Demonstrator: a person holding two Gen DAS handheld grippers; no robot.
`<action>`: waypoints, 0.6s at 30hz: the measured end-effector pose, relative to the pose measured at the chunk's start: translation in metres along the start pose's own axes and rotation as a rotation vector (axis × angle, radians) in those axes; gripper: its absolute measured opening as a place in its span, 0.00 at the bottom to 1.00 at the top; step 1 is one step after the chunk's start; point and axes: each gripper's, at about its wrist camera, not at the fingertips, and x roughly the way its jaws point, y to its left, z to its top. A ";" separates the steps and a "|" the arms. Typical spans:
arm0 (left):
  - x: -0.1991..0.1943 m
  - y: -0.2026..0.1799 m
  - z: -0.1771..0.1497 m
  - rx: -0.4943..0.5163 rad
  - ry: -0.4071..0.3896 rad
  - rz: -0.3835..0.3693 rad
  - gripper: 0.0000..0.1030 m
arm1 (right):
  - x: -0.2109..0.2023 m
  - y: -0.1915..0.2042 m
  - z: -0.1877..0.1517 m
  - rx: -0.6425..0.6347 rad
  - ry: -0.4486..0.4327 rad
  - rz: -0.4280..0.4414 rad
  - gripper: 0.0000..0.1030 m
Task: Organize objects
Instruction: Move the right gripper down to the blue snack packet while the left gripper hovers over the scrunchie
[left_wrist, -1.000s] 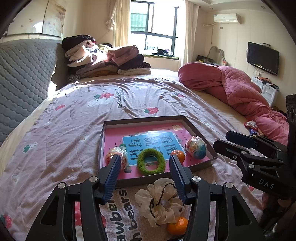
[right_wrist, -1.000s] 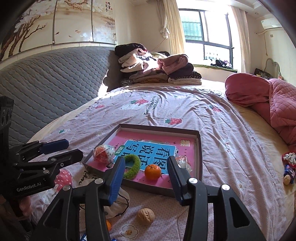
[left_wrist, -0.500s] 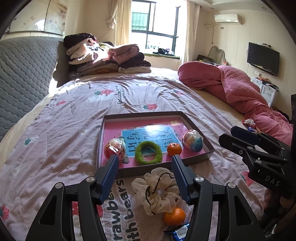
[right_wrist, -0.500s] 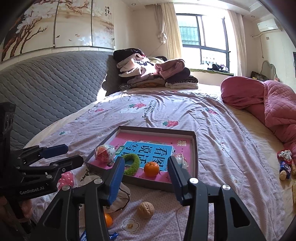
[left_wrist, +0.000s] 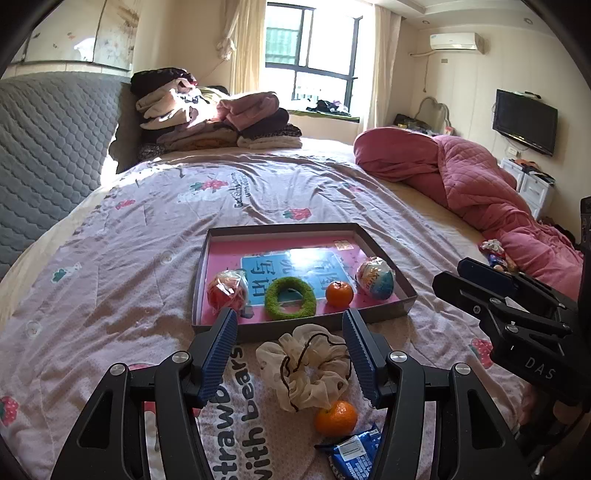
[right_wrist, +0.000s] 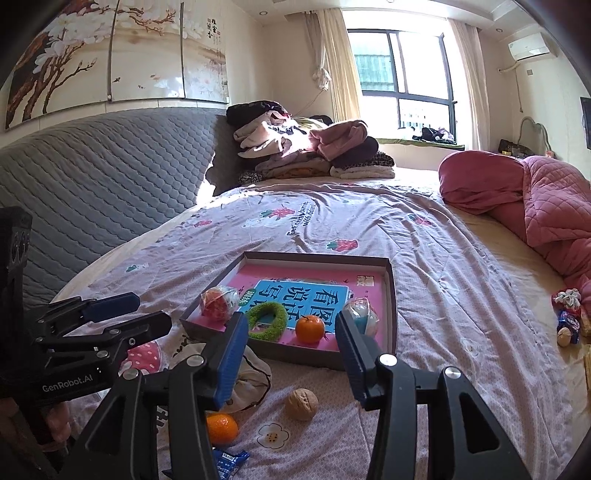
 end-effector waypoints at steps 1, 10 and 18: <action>-0.001 0.000 0.000 0.000 -0.001 0.002 0.59 | -0.002 0.001 0.000 0.000 0.000 0.005 0.47; -0.012 0.003 -0.001 -0.007 -0.005 -0.004 0.59 | -0.014 0.009 0.000 -0.016 -0.020 0.018 0.48; -0.012 0.008 -0.004 -0.009 0.002 0.000 0.59 | -0.013 0.015 -0.007 -0.024 0.000 0.029 0.51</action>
